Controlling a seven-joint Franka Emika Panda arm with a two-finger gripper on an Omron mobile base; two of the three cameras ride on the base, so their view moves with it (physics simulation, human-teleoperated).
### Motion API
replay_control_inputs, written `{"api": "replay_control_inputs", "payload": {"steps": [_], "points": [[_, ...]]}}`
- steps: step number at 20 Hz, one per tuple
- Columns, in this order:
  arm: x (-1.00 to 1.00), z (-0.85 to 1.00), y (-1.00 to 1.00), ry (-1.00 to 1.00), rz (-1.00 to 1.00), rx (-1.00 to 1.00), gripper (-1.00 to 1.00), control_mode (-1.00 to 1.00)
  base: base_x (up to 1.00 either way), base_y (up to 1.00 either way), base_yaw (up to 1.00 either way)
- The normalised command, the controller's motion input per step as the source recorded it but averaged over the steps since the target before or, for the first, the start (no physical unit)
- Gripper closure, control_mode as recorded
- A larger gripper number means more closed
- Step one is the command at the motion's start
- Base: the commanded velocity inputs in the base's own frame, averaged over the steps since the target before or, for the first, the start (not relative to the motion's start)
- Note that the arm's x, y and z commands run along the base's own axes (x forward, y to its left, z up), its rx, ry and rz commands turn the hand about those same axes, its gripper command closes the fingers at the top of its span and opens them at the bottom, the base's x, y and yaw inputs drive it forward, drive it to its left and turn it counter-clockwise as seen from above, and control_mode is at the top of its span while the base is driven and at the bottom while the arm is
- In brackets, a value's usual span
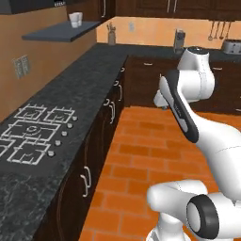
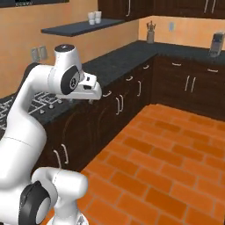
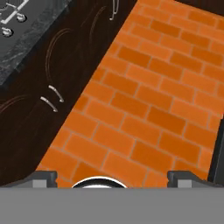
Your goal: Navigate to the range hood.
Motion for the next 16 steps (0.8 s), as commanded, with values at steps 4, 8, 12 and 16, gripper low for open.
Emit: {"api": "replay_control_inputs", "payload": {"steps": [4, 8, 12, 16], "points": [[0.00, 0.00, 0.00, 0.00, 0.00, 0.00, -1.00, 1.00, 1.00, -0.32, 0.58], [0.00, 0.00, 0.00, 0.00, 0.00, 0.00, -1.00, 1.00, 1.00, -0.35, 0.56], [0.00, 0.00, 0.00, 0.00, 0.00, 0.00, -1.00, 1.00, 0.99, -0.23, 0.66], [0.00, 0.00, 0.00, 0.00, 0.00, 0.00, -1.00, 1.00, 0.85, -0.12, 0.73]]}}
